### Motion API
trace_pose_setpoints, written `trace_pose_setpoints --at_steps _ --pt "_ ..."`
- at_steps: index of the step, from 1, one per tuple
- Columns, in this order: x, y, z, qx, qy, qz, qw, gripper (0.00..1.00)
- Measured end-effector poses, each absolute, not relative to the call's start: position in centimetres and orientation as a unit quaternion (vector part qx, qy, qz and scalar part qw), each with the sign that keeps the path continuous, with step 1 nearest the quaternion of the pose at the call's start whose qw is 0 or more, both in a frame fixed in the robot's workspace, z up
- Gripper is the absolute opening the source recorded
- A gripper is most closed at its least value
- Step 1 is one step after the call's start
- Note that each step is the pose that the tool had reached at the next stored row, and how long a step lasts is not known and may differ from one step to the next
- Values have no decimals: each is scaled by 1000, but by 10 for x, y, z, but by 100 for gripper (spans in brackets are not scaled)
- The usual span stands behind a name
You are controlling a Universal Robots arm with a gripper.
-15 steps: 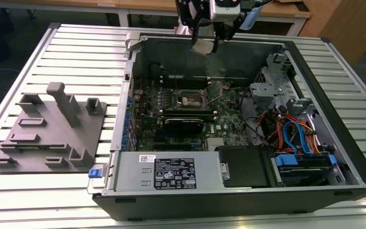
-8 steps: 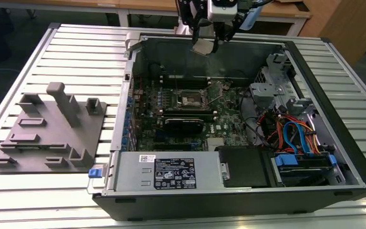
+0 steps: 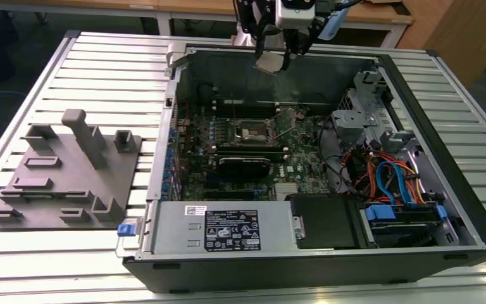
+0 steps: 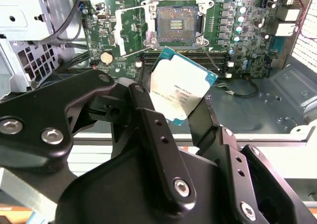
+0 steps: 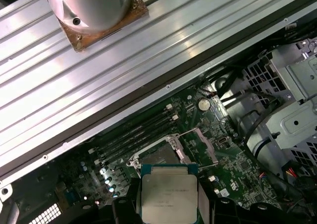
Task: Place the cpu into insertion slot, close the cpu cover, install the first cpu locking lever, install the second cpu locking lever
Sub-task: 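Place the cpu into insertion slot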
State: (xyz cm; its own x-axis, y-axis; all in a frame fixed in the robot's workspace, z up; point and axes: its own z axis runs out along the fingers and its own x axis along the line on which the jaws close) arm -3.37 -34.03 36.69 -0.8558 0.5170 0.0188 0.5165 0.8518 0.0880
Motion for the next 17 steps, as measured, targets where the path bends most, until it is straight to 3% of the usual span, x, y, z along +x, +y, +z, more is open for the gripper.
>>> trace_pose_setpoints --at_steps 17 --pt "-34 -340 367 294 955 45 4 54"
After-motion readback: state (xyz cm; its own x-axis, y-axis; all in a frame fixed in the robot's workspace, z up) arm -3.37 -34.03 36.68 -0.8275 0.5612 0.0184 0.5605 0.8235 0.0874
